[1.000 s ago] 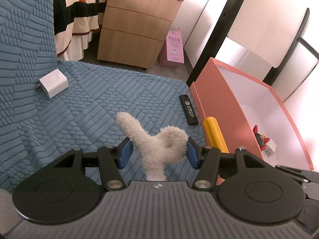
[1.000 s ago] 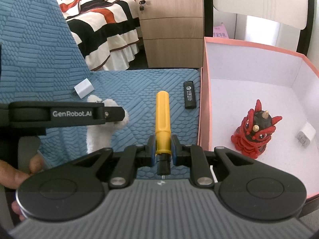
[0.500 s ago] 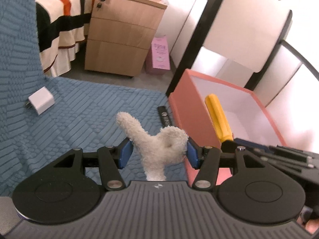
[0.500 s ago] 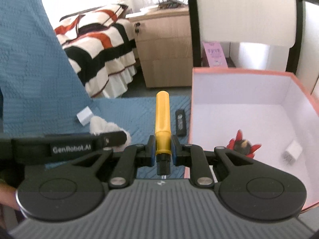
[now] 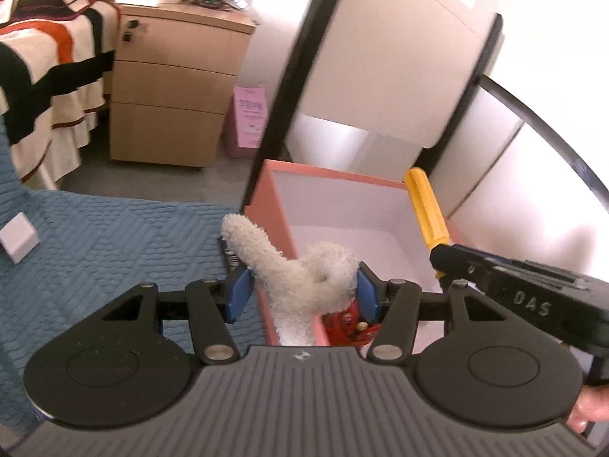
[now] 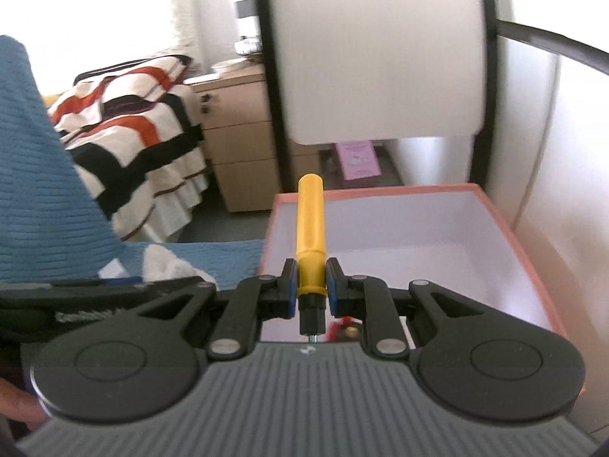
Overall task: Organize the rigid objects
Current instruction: 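Open the right gripper to drop the screwdriver while the left gripper releases the fluffy toy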
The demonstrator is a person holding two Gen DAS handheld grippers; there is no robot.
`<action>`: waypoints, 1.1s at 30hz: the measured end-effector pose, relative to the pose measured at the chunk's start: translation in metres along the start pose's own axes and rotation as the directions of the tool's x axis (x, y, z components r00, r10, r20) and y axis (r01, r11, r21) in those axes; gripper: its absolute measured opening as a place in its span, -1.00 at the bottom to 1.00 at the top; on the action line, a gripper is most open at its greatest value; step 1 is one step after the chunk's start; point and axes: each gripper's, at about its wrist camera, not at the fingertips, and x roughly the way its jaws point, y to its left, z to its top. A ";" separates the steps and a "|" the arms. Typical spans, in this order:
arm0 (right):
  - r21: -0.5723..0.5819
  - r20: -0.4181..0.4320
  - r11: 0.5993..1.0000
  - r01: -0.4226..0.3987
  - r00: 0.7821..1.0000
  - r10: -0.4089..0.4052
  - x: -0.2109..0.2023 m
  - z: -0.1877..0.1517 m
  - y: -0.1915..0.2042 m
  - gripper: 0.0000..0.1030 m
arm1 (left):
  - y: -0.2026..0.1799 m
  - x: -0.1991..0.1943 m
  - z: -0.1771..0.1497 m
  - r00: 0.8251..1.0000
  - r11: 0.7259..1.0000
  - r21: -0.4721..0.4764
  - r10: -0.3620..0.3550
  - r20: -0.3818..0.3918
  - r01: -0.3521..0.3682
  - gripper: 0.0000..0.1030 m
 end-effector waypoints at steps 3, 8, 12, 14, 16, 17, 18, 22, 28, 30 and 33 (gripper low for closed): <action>0.025 -0.027 0.999 0.045 0.999 -0.044 0.006 -0.008 -0.016 -0.64 | -0.015 0.013 -0.003 1.000 1.000 0.015 -0.019 -0.019 0.019 0.21; 0.048 -0.084 0.994 0.095 0.992 -0.091 0.021 -0.025 -0.035 -0.63 | -0.029 0.032 -0.012 0.997 0.999 0.030 -0.030 -0.065 0.032 0.21; 0.076 -0.114 0.992 0.098 0.989 -0.089 0.026 -0.031 -0.042 -0.63 | -0.033 0.045 -0.018 0.995 0.999 0.030 -0.028 -0.095 0.031 0.21; 0.073 -0.123 0.991 0.114 0.987 -0.105 0.028 -0.030 -0.044 -0.63 | -0.033 0.049 -0.020 0.994 0.999 0.022 -0.029 -0.104 0.031 0.21; 0.090 -0.137 0.988 0.123 0.984 -0.110 0.031 -0.031 -0.047 -0.63 | -0.033 0.052 -0.022 0.994 0.999 0.023 -0.029 -0.108 0.032 0.22; 0.100 -0.144 0.987 0.125 0.983 -0.110 0.032 -0.031 -0.049 -0.63 | -0.034 0.054 -0.022 0.993 0.999 0.026 -0.028 -0.111 0.031 0.23; 0.110 -0.152 0.986 0.127 0.982 -0.109 0.034 -0.031 -0.051 -0.62 | -0.034 0.054 -0.023 0.993 0.999 0.028 -0.027 -0.115 0.031 0.23; 0.124 -0.162 0.984 0.127 0.981 -0.106 0.033 -0.033 -0.056 -0.61 | -0.035 0.056 -0.024 0.992 0.999 0.032 -0.014 -0.122 0.018 0.45; 0.133 -0.158 0.983 0.126 0.982 -0.105 0.029 -0.034 -0.057 -0.59 | -0.035 0.044 -0.019 0.994 0.999 0.049 0.001 -0.107 0.004 0.58; 0.131 -0.149 0.983 0.125 0.983 -0.105 0.027 -0.033 -0.057 -0.59 | -0.034 0.037 -0.018 0.996 0.998 0.056 0.010 -0.089 -0.005 0.58; 0.125 -0.137 0.985 0.120 0.985 -0.102 0.022 -0.031 -0.053 -0.59 | -0.032 0.027 -0.016 0.998 0.998 0.056 0.016 -0.067 -0.012 0.58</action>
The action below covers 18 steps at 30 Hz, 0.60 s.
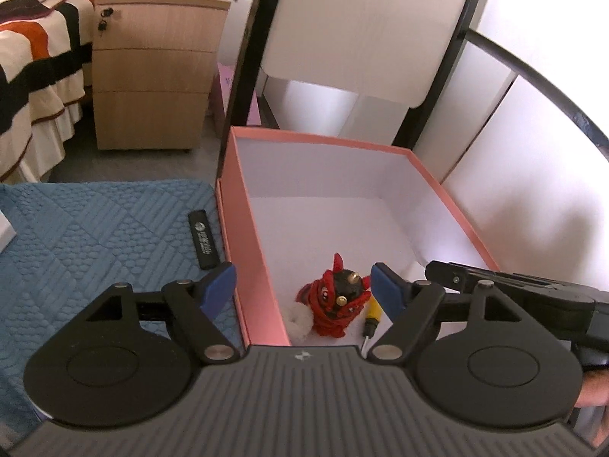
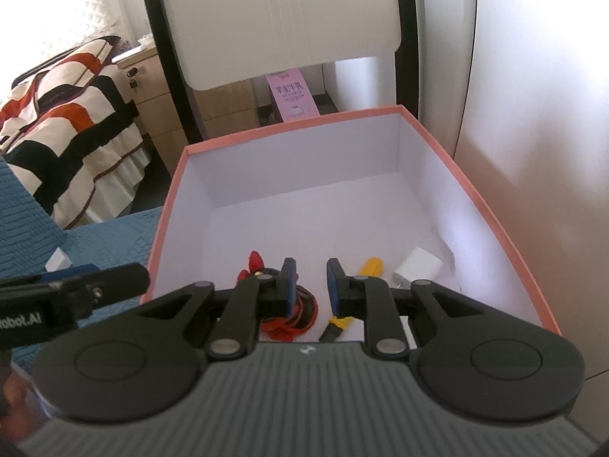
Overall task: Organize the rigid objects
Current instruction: 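Open the right gripper to drop the screwdriver while the left gripper releases the fluffy toy, then withdraw both open tools from the box back over the bed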
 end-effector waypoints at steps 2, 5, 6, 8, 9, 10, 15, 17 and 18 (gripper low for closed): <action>-0.007 0.008 1.000 -0.008 1.000 0.008 -0.004 -0.001 0.004 -0.59 | 0.003 -0.006 -0.001 1.000 1.000 -0.002 0.002 0.011 -0.002 0.58; -0.023 0.014 1.000 -0.011 1.000 0.012 -0.008 -0.002 0.011 -0.59 | 0.010 -0.014 -0.002 1.000 1.000 -0.006 0.009 0.023 -0.009 0.58; -0.027 0.017 1.000 -0.015 1.000 0.016 -0.009 -0.002 0.014 -0.59 | 0.013 -0.016 -0.002 1.000 1.000 -0.008 0.013 0.026 -0.012 0.58; -0.032 0.021 0.999 -0.025 0.999 0.025 -0.011 -0.002 0.020 -0.59 | 0.018 -0.022 -0.002 0.999 1.000 -0.010 0.020 0.035 -0.020 0.58; -0.034 0.024 0.999 -0.029 0.999 0.030 -0.012 -0.001 0.023 -0.59 | 0.021 -0.026 -0.003 0.999 1.000 -0.013 0.026 0.039 -0.025 0.58; -0.038 0.027 0.999 -0.033 0.999 0.034 -0.013 -0.001 0.026 -0.59 | 0.023 -0.029 -0.003 0.999 0.999 -0.017 0.030 0.043 -0.029 0.58; -0.067 0.051 0.996 -0.061 0.997 0.064 -0.024 0.001 0.042 -0.59 | 0.037 -0.054 -0.001 0.996 0.999 -0.035 0.042 0.083 -0.039 0.63; -0.081 0.060 0.994 -0.071 0.995 0.076 -0.029 0.001 0.050 -0.59 | 0.039 -0.064 0.000 0.994 0.998 -0.036 0.046 0.103 -0.043 0.63; -0.089 0.064 0.993 -0.079 0.994 0.085 -0.031 0.001 0.054 -0.59 | 0.041 -0.070 0.001 0.992 0.998 -0.039 0.047 0.114 -0.043 0.63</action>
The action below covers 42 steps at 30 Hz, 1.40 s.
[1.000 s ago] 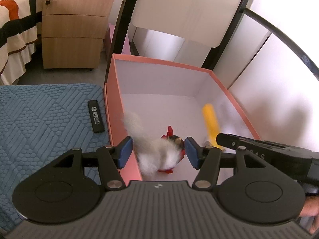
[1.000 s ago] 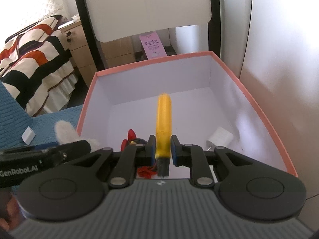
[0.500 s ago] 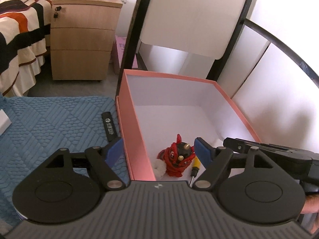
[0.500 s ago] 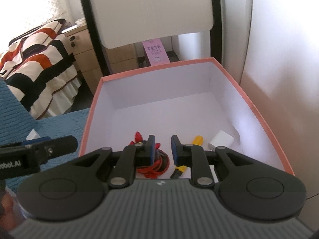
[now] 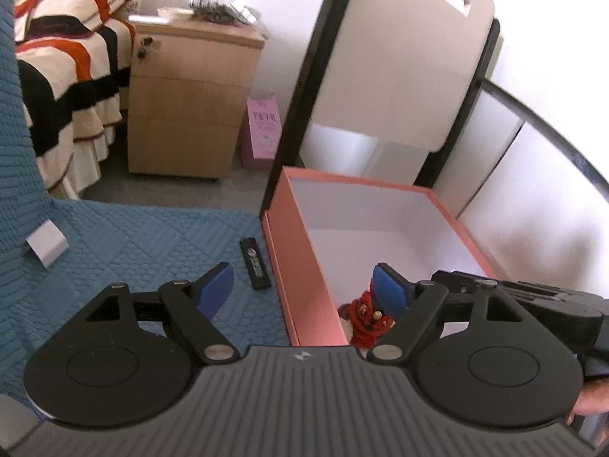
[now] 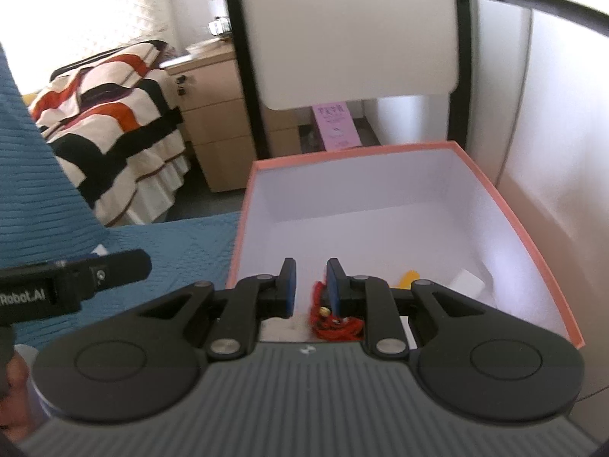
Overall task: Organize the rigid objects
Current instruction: 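Withdraw both open tools from the box back over the bed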
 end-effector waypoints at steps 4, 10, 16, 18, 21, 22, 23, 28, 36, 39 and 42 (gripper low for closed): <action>-0.018 0.016 0.999 -0.031 0.999 0.031 -0.005 0.002 0.014 -0.59 | 0.007 -0.021 0.004 0.999 1.000 -0.006 0.011 0.039 -0.010 0.63; -0.075 0.022 0.994 -0.081 0.996 0.083 -0.009 0.001 0.036 -0.59 | 0.022 -0.046 0.005 0.994 0.998 -0.006 0.060 0.089 -0.060 0.63; -0.102 -0.007 0.989 -0.107 0.994 0.107 -0.003 -0.006 0.053 -0.59 | 0.042 -0.054 0.001 0.991 0.995 -0.036 0.092 0.096 -0.089 0.64; -0.106 -0.019 0.989 -0.108 0.994 0.106 -0.002 -0.009 0.058 -0.59 | 0.049 -0.055 -0.003 0.991 0.995 -0.043 0.096 0.092 -0.093 0.64; -0.116 -0.035 0.987 -0.107 0.994 0.103 -0.001 -0.014 0.064 -0.59 | 0.059 -0.055 -0.007 0.991 0.994 -0.054 0.103 0.086 -0.099 0.64; -0.120 -0.040 0.987 -0.107 0.994 0.103 0.000 -0.015 0.066 -0.59 | 0.062 -0.055 -0.009 0.991 0.993 -0.057 0.106 0.086 -0.101 0.64; -0.123 -0.046 0.987 -0.108 0.994 0.103 0.001 -0.016 0.069 -0.59 | 0.065 -0.054 -0.010 0.990 0.993 -0.062 0.108 0.086 -0.103 0.64; -0.143 -0.065 0.983 -0.111 0.993 0.103 0.004 -0.021 0.082 -0.59 | 0.079 -0.055 -0.015 0.990 0.991 -0.088 0.107 0.090 -0.099 0.64; -0.167 -0.084 0.978 -0.128 0.990 0.116 0.011 -0.027 0.103 -0.59 | 0.102 -0.051 -0.023 0.988 0.986 -0.113 0.129 0.080 -0.119 0.64; -0.175 -0.093 0.976 -0.132 0.989 0.117 0.015 -0.032 0.110 -0.59 | 0.115 -0.046 -0.027 0.986 0.982 -0.122 0.150 0.067 -0.141 0.64; -0.185 -0.100 0.973 -0.139 0.987 0.122 0.018 -0.036 0.115 -0.59 | 0.128 -0.042 -0.032 0.984 0.977 -0.134 0.172 0.053 -0.164 0.64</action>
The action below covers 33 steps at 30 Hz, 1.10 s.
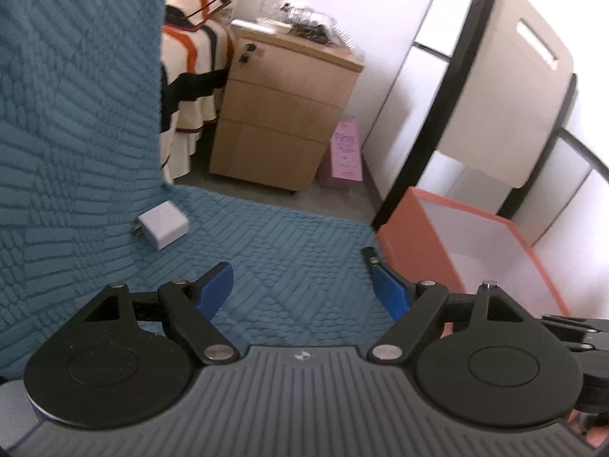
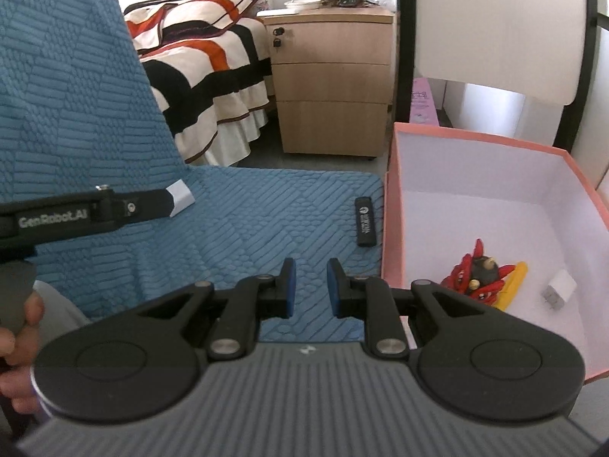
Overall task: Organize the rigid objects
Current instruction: 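Withdraw both open tools from the box back over the bed, then move the right tool to the black USB stick while the left tool approaches the white charger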
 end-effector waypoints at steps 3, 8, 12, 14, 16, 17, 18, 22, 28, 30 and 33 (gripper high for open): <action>-0.018 -0.002 1.000 -0.003 1.000 0.003 0.005 -0.003 0.006 -0.59 | 0.013 0.010 -0.004 1.000 1.000 -0.001 0.024 -0.015 -0.025 0.64; -0.044 -0.005 0.999 -0.008 1.000 0.007 0.017 -0.008 0.012 -0.51 | 0.032 0.028 -0.006 0.999 0.999 0.009 0.048 -0.026 -0.047 0.64; -0.064 -0.007 0.998 -0.012 1.000 0.012 0.025 -0.009 0.017 -0.51 | 0.045 0.041 0.001 0.997 0.997 0.018 0.073 -0.033 -0.072 0.64; -0.075 -0.002 0.997 -0.010 1.000 0.009 0.031 -0.009 0.019 -0.51 | 0.051 0.051 0.004 0.995 0.996 0.018 0.087 -0.049 -0.087 0.64; -0.082 0.004 0.997 0.002 1.000 -0.002 0.038 -0.008 0.021 -0.51 | 0.057 0.062 0.009 0.993 0.995 0.022 0.097 -0.065 -0.096 0.64; -0.086 0.004 0.996 0.011 1.000 -0.011 0.043 -0.007 0.022 -0.51 | 0.061 0.069 0.012 0.992 0.995 0.024 0.101 -0.075 -0.100 0.64; -0.089 0.007 0.996 0.023 1.000 -0.022 0.049 -0.006 0.023 -0.51 | 0.063 0.075 0.014 0.991 0.994 0.028 0.107 -0.080 -0.105 0.64; -0.104 0.002 0.991 0.081 0.997 -0.081 0.078 -0.001 0.023 -0.51 | 0.072 0.100 0.027 0.981 0.985 0.057 0.166 -0.099 -0.161 0.64; -0.170 -0.014 0.975 0.145 0.989 -0.150 0.124 0.006 0.026 -0.51 | 0.093 0.137 0.043 0.960 0.968 0.082 0.246 -0.137 -0.236 0.64; -0.192 -0.013 0.969 0.157 0.987 -0.163 0.136 0.010 0.027 -0.51 | 0.099 0.147 0.047 0.952 0.962 0.094 0.267 -0.147 -0.255 0.64; -0.203 -0.023 0.964 0.173 0.983 -0.181 0.153 0.016 0.027 -0.39 | 0.104 0.162 0.052 0.943 0.954 0.128 0.291 -0.159 -0.273 0.64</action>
